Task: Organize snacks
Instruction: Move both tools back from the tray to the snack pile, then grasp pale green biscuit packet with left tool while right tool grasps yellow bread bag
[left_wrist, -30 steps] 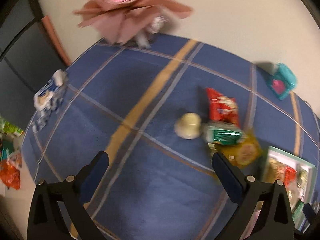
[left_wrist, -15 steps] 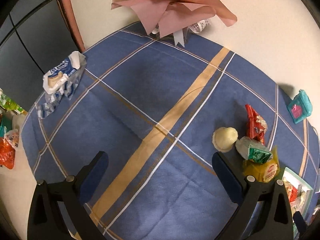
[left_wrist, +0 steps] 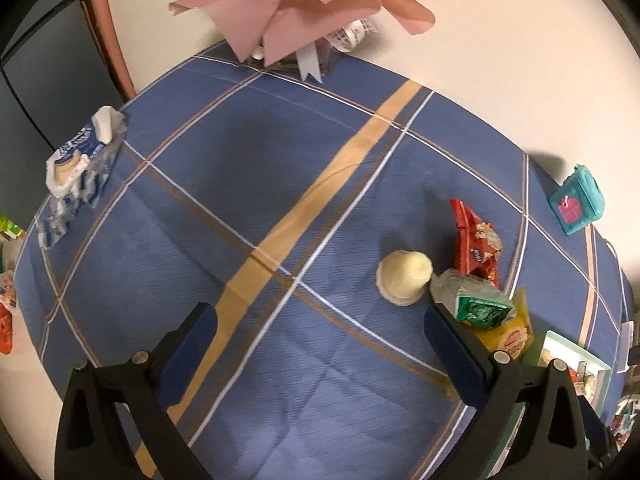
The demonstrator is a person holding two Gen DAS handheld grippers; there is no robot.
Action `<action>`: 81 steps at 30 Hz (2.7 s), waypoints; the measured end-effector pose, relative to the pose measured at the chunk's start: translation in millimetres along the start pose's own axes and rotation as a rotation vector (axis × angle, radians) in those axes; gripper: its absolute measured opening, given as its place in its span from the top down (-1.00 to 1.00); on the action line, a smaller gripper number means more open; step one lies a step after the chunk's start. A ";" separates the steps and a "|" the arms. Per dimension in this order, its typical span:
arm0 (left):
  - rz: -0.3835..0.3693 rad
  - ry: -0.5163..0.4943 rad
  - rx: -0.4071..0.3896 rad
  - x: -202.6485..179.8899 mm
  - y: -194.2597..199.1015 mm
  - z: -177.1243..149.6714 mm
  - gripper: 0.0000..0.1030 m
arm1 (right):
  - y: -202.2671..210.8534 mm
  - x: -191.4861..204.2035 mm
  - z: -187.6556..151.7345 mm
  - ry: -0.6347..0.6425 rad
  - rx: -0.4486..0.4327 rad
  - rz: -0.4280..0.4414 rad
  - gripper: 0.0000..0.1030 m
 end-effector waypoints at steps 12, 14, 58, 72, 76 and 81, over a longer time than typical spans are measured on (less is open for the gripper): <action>-0.014 -0.009 0.023 -14.4 -24.3 11.8 -0.99 | -28.0 16.1 11.1 -0.053 0.014 0.030 -1.00; -0.013 -0.002 0.031 -13.0 -29.4 13.3 -0.99 | -33.7 18.3 12.6 -0.066 0.013 0.031 -1.00; -0.048 -0.049 0.029 -34.0 -36.3 14.1 -0.99 | -41.7 22.9 12.8 -0.002 0.011 0.006 -0.69; -0.135 -0.005 0.056 -42.8 -48.4 9.1 -0.99 | -35.4 24.9 12.1 -0.038 0.015 0.045 -0.36; -0.139 -0.006 0.055 -43.3 -47.5 8.7 -0.99 | -44.4 23.1 5.2 -0.041 0.056 0.046 -0.26; -0.153 -0.022 0.060 -49.2 -50.2 8.9 -0.99 | -55.8 25.5 -0.5 -0.050 0.083 0.078 -0.08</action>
Point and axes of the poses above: each gripper's, at about its wrist camera, not at the fingertips, and y roughly against the way its jaws point, x to its left, z to its top, the point moved 6 cm from there along -y, roughly the way its jaws point, and after that the axes turned 13 degrees about -y, right-handed, at the moved point
